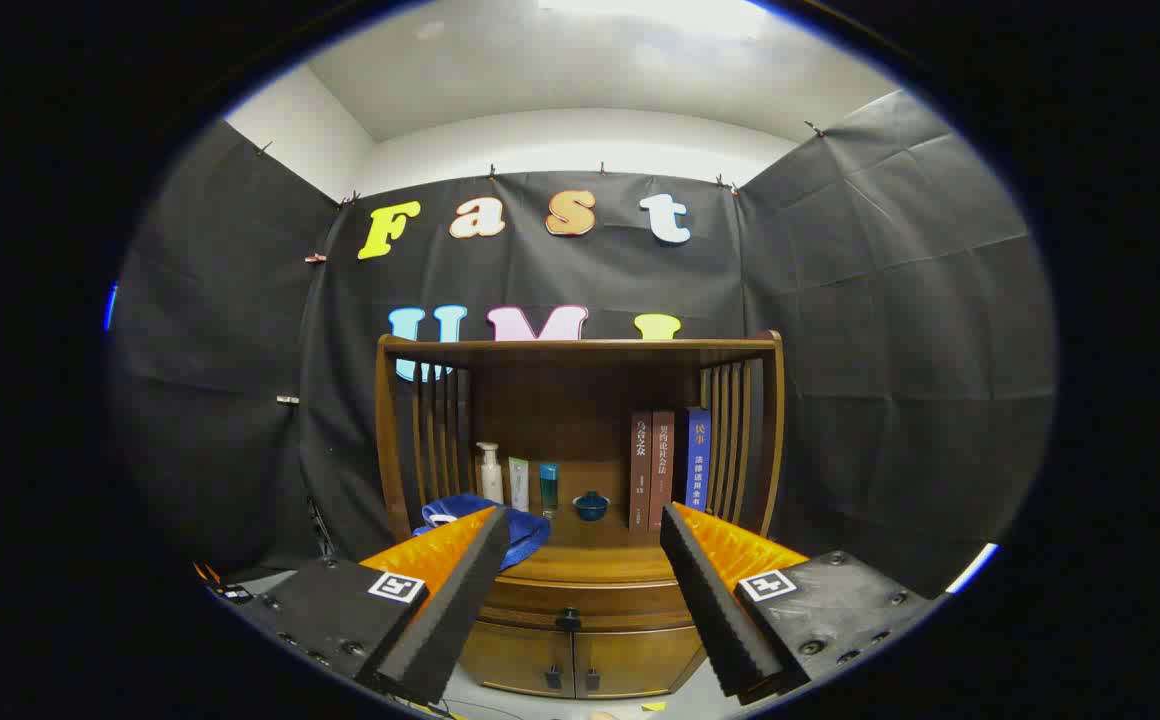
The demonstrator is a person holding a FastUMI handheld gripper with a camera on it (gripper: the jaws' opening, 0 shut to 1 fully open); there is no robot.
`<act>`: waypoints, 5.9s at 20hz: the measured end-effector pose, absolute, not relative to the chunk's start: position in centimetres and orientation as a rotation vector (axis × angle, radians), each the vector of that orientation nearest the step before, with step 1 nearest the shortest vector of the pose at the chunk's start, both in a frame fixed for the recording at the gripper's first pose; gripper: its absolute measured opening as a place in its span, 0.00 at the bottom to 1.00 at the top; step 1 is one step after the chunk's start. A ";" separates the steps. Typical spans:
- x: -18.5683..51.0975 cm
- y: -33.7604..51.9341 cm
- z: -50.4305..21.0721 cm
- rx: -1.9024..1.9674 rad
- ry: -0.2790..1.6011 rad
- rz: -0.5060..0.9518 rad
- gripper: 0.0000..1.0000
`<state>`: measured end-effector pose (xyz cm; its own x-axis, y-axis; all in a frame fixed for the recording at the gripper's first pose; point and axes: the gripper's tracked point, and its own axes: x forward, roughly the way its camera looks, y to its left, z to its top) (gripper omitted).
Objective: Pull open the drawer, take out the items inside it, and place them on the countertop above the cabinet.
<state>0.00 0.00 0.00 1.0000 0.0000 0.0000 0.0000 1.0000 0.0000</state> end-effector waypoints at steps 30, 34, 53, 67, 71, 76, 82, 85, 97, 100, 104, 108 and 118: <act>5.7 1.4 -9.7 0.001 0.161 0.006 0.98; 7.9 1.6 -13.7 0.032 0.210 0.013 0.99; 16.8 1.6 -35.0 0.077 0.490 -0.038 0.95; 17.1 2.2 -36.7 0.060 0.527 -0.048 0.36; 15.2 2.0 -36.4 0.062 0.557 -0.061 0.36; 11.0 2.2 -36.0 0.053 0.585 -0.058 0.36; 5.3 2.3 -35.3 0.087 0.626 -0.058 0.36; 2.9 2.4 -35.1 0.097 0.641 -0.054 0.36; -2.0 2.4 -35.5 0.101 0.683 -0.046 0.41; -3.1 2.2 -33.8 0.104 0.672 -0.047 0.67; -3.4 2.5 -27.7 0.106 0.586 -0.041 1.00; 1.0 3.5 -21.8 0.144 0.541 0.012 0.99; 14.8 3.4 -27.1 0.116 0.840 0.017 0.99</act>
